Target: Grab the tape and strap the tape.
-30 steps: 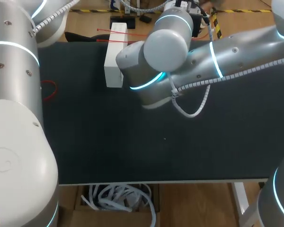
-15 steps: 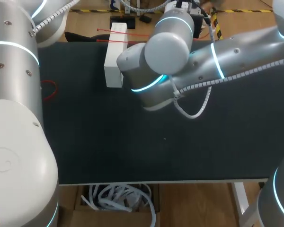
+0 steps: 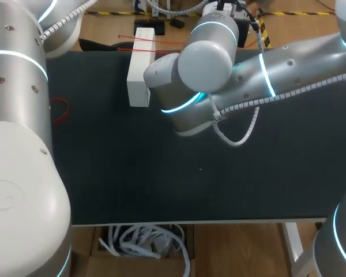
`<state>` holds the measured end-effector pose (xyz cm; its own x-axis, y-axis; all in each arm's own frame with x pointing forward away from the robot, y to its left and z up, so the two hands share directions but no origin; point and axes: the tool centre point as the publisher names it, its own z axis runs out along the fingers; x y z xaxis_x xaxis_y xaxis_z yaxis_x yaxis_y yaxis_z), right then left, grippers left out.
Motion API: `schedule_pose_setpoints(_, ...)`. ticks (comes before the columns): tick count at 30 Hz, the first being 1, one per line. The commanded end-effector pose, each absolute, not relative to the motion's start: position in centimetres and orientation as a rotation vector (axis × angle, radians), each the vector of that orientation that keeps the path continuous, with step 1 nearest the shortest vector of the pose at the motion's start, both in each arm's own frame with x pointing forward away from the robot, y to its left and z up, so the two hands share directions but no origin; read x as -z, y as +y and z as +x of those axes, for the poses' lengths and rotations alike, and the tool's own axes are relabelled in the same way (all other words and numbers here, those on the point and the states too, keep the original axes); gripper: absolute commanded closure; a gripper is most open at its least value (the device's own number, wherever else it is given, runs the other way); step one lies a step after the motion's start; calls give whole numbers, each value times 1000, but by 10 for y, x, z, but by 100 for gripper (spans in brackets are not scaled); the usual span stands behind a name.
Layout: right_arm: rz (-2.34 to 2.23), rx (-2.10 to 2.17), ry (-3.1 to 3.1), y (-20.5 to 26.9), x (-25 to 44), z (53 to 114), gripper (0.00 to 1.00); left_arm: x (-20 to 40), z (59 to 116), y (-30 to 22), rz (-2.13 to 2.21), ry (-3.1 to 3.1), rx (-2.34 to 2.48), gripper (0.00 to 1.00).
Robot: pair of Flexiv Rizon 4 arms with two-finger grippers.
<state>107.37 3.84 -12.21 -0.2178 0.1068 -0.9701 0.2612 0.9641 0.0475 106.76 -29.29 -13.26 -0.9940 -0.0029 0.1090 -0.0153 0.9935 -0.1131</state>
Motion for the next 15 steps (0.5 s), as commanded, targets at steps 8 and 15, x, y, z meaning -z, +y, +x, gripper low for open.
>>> schedule_pose_setpoints(8, 282, 161, 1791, 39, 121, 1079, 100, 131, 1070, -294, 14, -3024, -164, 100)
schedule_pose_setpoints(15, 274, 160, 1797, 42, 122, 1079, 100, 131, 1070, -294, 14, -3024, -164, 100)
